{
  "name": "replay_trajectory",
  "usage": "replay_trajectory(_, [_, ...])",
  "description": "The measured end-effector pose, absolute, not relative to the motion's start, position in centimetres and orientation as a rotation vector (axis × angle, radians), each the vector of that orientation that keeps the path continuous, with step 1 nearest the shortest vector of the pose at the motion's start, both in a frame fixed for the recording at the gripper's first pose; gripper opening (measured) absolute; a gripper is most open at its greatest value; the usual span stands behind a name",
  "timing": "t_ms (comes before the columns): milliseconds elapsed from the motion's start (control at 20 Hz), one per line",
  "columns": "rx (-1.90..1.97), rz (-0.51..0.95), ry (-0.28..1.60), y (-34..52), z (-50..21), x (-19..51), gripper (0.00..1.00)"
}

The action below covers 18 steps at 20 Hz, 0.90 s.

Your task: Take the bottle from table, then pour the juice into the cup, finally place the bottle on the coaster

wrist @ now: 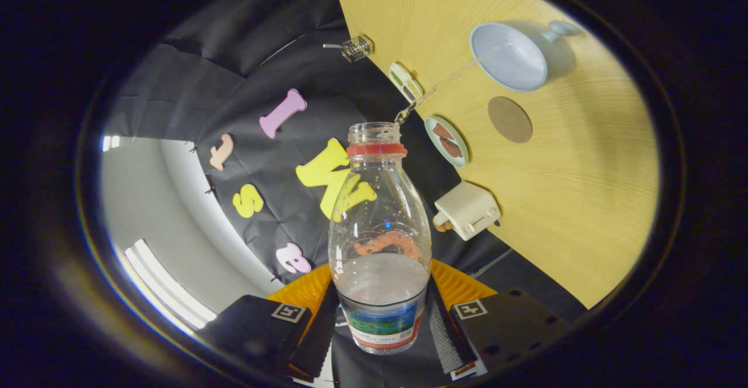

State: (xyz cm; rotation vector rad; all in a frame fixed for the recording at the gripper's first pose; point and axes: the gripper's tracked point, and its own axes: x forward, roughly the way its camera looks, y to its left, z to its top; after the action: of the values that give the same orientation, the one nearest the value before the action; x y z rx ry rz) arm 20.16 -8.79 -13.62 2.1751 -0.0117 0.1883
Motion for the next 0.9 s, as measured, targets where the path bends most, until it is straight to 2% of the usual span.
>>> replay_trajectory(900, [2.368,0.174,-0.043,-10.6,-14.9,19.8,0.76])
